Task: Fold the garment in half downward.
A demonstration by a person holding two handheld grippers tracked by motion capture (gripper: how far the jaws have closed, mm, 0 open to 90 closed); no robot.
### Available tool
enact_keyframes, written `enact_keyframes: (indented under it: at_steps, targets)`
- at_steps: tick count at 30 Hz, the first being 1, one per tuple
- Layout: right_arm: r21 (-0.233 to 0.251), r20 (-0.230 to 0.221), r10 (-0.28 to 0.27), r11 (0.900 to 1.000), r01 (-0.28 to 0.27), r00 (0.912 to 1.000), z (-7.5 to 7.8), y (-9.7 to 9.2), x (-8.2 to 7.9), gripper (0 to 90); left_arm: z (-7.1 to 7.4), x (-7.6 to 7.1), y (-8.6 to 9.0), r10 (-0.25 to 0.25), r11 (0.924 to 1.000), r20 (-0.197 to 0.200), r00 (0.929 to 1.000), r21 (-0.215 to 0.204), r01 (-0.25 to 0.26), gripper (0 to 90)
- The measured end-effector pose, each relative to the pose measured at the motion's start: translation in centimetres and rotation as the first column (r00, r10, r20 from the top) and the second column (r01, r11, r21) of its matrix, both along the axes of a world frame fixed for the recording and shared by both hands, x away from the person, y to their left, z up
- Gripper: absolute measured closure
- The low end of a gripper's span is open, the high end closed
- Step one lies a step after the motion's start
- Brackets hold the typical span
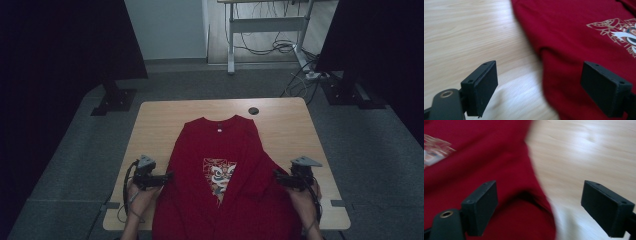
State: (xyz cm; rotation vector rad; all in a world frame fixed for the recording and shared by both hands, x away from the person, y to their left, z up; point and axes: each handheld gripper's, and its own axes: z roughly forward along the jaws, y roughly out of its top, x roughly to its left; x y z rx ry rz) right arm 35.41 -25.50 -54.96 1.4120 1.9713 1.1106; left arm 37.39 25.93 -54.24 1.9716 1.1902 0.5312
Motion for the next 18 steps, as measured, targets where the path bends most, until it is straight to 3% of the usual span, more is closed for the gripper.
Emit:
enact_keyframes:
  at_steps: [3, 4, 7, 8, 12, 13, 14, 17, 18]
  targets:
    - [0.001, -0.005, 0.014, 0.9999, -0.014, 0.9999, -0.1, 0.7, 0.3, 12.7, 0.0, 0.0, 0.0, 0.000, 1.0000, 0.000, 1.0000, 0.000, 0.000, 13.7]
    - [-0.040, -0.039, 0.036, 0.9985, -0.038, 0.9986, -0.8, 2.1, 1.1, 11.7, -1.4, 1.2, -0.6, -0.003, 0.9998, -0.036, 0.9993, 0.021, 0.003, 11.9]
    - [-0.049, -0.054, 0.037, 0.9980, -0.040, 0.9979, -1.2, 2.3, 1.3, 11.8, -1.4, 1.2, -0.6, -0.003, 0.9998, -0.036, 0.9993, 0.021, 0.003, 9.8]
    - [-0.090, -0.087, 0.037, 0.9949, -0.045, 0.9955, -1.5, 2.4, 1.2, 13.4, -1.5, 0.8, -0.7, -0.004, 0.9983, -0.023, 0.9997, 0.058, 0.005, 10.0]
    - [-0.091, -0.087, 0.033, 0.9950, -0.041, 0.9957, -1.5, 2.4, 0.9, 13.4, -1.5, 0.6, -0.7, 0.000, 0.9983, -0.021, 0.9998, 0.057, 0.001, 10.1]
    - [-0.091, -0.087, 0.033, 0.9950, -0.041, 0.9957, -1.5, 2.4, 0.9, 13.6, -1.6, -0.3, -0.6, 0.007, 0.9984, -0.017, 0.9998, 0.056, -0.006, 10.1]
    - [-0.091, -0.083, 0.041, 0.9946, -0.048, 0.9957, -1.6, 2.3, -0.5, 15.0, -1.6, -0.7, -0.6, 0.007, 0.9983, -0.016, 0.9998, 0.057, -0.006, 10.2]
    - [-0.092, -0.083, 0.046, 0.9944, -0.053, 0.9955, -1.6, 2.2, -1.0, 15.2, -1.6, -1.6, -0.6, -0.003, 0.9983, -0.017, 0.9998, 0.058, 0.004, 10.2]
    - [-0.091, -0.082, 0.060, 0.9936, -0.067, 0.9948, -1.7, 2.0, -2.6, 15.4, -1.7, -2.9, -0.5, -0.025, 0.9980, -0.017, 0.9995, 0.058, 0.026, 10.2]
